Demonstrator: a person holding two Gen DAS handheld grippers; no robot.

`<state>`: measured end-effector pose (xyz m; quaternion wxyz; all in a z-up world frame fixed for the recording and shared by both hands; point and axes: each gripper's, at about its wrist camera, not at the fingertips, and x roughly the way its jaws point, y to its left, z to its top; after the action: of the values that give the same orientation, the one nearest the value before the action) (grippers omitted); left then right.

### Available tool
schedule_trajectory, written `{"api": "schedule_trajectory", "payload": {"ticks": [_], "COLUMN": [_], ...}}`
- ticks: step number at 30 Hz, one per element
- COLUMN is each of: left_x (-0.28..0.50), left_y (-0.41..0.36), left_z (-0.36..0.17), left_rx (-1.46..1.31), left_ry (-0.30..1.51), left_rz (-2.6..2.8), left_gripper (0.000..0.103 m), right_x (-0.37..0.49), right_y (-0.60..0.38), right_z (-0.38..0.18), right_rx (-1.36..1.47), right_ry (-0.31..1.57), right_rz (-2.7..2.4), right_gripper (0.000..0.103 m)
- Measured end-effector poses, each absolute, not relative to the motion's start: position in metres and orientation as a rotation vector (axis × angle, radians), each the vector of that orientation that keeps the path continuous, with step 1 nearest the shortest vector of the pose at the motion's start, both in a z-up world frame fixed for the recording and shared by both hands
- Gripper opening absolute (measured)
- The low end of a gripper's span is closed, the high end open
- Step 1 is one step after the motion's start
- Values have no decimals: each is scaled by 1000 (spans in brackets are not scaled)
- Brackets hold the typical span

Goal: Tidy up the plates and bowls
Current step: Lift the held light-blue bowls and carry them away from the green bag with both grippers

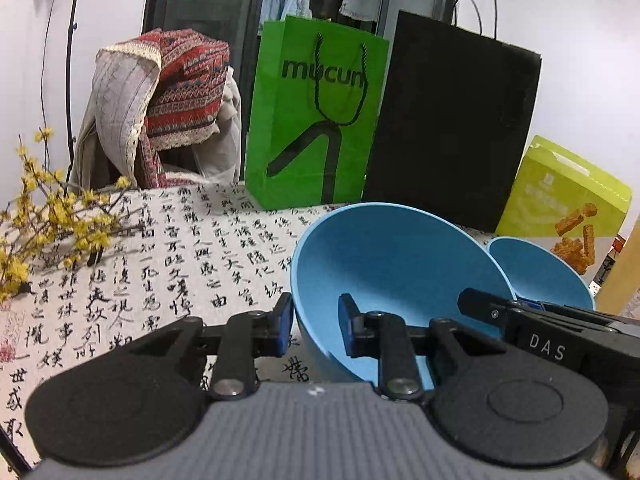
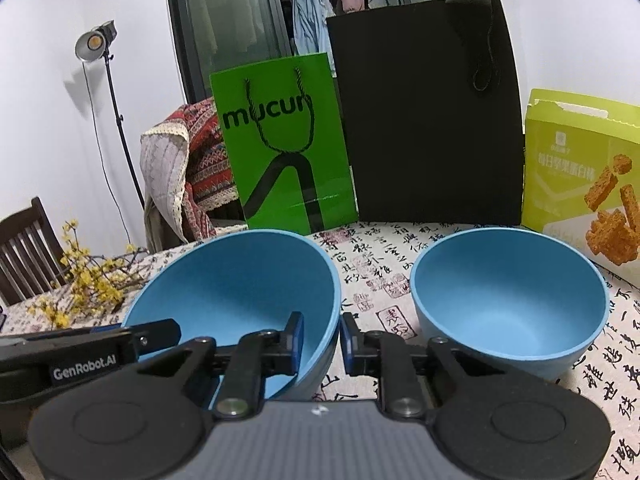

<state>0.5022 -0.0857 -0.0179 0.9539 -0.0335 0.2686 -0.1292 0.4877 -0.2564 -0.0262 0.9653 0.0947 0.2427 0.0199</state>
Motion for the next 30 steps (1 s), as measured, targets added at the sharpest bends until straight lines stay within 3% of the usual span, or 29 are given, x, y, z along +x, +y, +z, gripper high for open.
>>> {"api": "schedule_trajectory", "payload": {"ticks": [18, 30], "left_x": [473, 451], "left_y": [-93, -90], "left_z": [8, 24], "left_rx": [-19, -6], "left_ry": [418, 436], "left_rz": [-269, -201], "left_gripper": [25, 25], "right_x": [466, 451], "right_y": [-264, -256], "right_z": [-7, 10], "right_rx": [239, 220], "right_ry": [442, 435], "right_rz": [52, 79], "right_gripper": [19, 19]}}
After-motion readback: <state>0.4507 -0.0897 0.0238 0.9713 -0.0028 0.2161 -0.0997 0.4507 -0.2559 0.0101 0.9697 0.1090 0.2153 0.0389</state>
